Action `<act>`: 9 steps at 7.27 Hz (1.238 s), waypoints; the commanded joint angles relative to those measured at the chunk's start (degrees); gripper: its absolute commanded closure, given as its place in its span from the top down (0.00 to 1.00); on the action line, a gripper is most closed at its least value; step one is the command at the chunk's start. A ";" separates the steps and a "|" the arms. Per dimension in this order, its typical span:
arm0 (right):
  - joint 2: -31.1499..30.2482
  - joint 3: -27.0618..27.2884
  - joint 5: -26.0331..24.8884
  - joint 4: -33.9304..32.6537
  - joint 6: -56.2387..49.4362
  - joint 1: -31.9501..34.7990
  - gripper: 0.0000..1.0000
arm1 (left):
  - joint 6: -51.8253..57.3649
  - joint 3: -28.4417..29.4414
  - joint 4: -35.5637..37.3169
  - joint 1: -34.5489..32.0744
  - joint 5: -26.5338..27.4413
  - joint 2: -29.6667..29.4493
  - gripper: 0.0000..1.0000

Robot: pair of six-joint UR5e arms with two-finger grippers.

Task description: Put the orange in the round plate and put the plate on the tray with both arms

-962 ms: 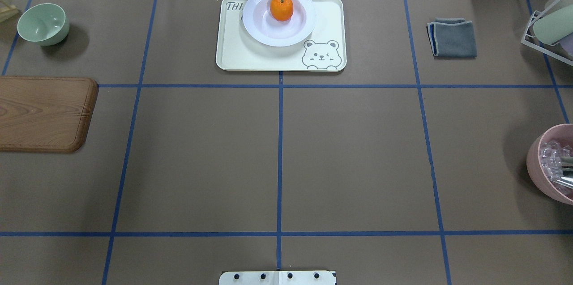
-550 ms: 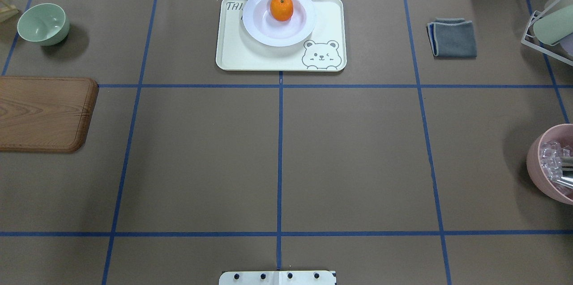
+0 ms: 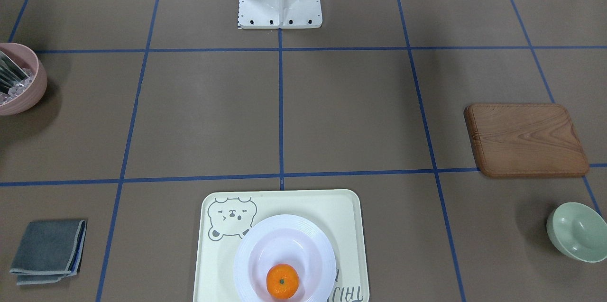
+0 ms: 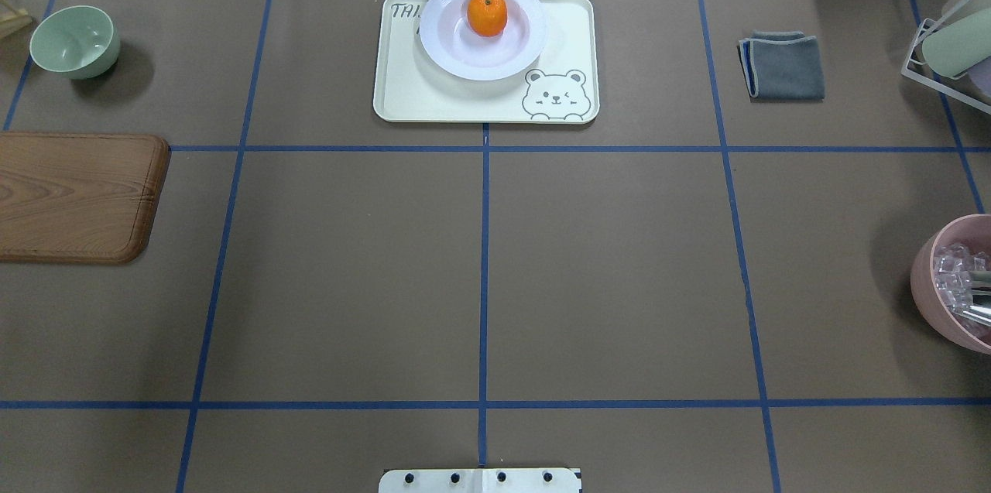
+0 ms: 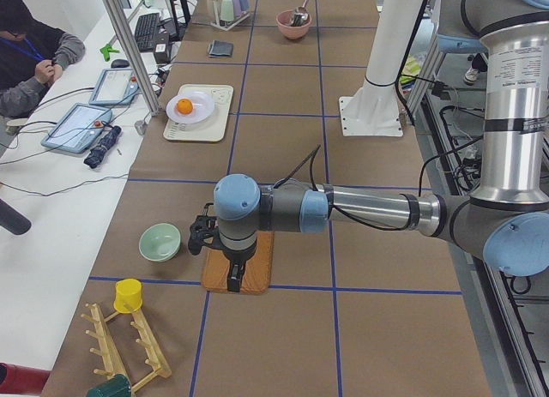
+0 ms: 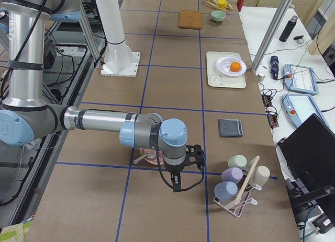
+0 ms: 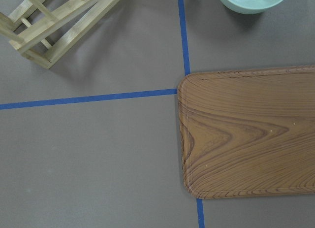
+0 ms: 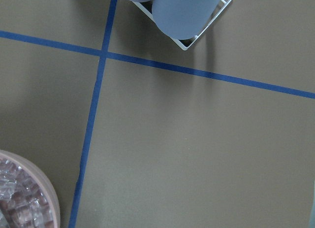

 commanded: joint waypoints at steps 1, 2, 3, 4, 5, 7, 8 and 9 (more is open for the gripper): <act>0.00 1.41 0.37 0.05 0.24 -0.03 1.00 | 0.00 0.07 -0.02 0.00 0.00 0.02 0.99; 0.08 1.76 0.37 0.05 0.24 -0.03 1.00 | 0.00 0.07 0.07 0.00 0.00 0.02 0.99; 0.08 1.77 0.45 0.05 0.24 -0.03 1.00 | 0.00 0.07 0.07 0.00 0.00 0.02 0.99; 0.08 2.20 0.54 0.05 0.24 -0.03 1.00 | 0.00 0.07 0.07 0.00 0.00 0.02 0.99; -0.09 2.38 2.11 -0.04 0.15 -0.03 1.00 | 0.00 0.16 0.16 0.00 0.00 0.02 0.99; -0.27 2.56 3.44 0.05 0.15 -0.03 1.00 | 0.00 0.16 0.33 0.00 0.00 0.11 0.99; -0.27 2.91 3.44 0.05 0.15 -0.03 1.00 | 0.00 0.16 0.33 0.00 0.00 0.11 0.99; -0.27 3.26 3.44 -0.04 0.15 -0.03 1.00 | 0.00 0.16 0.25 0.00 0.00 0.11 0.99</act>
